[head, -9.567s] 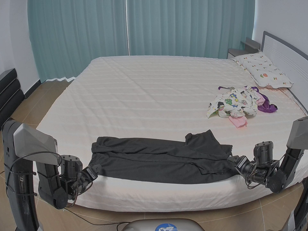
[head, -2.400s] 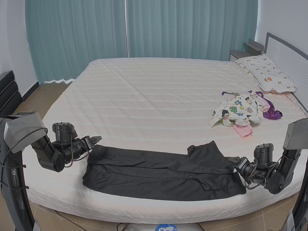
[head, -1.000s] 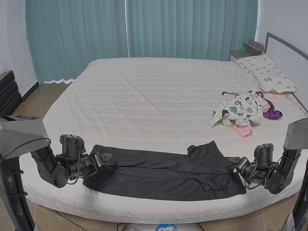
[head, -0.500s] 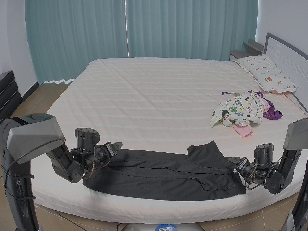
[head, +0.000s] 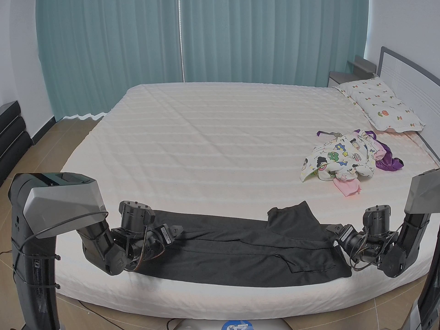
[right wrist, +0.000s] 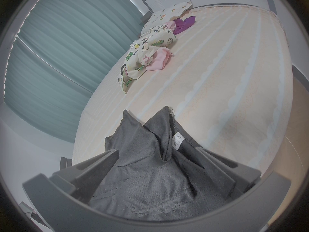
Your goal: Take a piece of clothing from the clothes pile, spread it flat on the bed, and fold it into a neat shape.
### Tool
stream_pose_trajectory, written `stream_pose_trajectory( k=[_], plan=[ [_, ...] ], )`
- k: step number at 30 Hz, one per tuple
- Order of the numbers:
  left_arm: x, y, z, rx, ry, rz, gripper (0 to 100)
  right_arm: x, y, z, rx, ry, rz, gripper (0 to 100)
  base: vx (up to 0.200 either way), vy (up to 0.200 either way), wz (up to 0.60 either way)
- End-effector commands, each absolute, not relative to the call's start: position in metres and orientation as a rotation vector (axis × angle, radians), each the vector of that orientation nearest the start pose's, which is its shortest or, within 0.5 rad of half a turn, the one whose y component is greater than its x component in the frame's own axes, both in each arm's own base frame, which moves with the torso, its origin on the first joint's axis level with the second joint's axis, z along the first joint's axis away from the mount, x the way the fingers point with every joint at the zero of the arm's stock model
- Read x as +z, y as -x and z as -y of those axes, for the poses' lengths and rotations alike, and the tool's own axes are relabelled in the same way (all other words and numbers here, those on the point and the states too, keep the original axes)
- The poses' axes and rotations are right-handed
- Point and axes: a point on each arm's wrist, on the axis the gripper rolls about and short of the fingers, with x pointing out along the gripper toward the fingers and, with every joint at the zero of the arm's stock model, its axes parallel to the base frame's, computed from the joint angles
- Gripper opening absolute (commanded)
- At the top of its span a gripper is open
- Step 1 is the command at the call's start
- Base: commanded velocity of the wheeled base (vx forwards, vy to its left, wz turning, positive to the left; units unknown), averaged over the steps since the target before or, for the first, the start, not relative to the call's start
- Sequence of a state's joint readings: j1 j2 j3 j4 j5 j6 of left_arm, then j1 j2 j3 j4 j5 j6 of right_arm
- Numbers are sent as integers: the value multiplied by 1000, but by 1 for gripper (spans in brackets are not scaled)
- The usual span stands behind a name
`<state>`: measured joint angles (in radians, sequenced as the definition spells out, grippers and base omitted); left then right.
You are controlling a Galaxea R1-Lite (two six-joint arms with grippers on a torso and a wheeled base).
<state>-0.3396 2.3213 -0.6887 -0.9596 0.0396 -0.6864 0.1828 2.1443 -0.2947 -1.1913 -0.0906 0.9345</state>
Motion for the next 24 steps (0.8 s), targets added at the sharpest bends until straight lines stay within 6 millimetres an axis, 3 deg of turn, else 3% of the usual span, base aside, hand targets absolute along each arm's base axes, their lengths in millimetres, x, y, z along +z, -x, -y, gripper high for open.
stream_pose_trajectory(
  k=[1,10,14,19,24],
  plan=[
    [-17,-324,111,-43,530,-725,100,1,-264,-48,-216,-809,-643,100,0,0,0],
    [19,-331,117,-91,559,-628,100,1,-264,-49,-213,-808,-644,100,0,0,0],
    [26,-341,141,-145,556,-615,100,1,-264,-49,-212,-807,-644,100,0,0,0],
    [13,-356,167,-165,569,-611,100,1,-264,-49,-212,-807,-644,100,0,0,0],
    [-4,-359,189,-191,546,-660,100,0,-264,-50,-208,-804,-646,100,0,0,0]
  ],
)
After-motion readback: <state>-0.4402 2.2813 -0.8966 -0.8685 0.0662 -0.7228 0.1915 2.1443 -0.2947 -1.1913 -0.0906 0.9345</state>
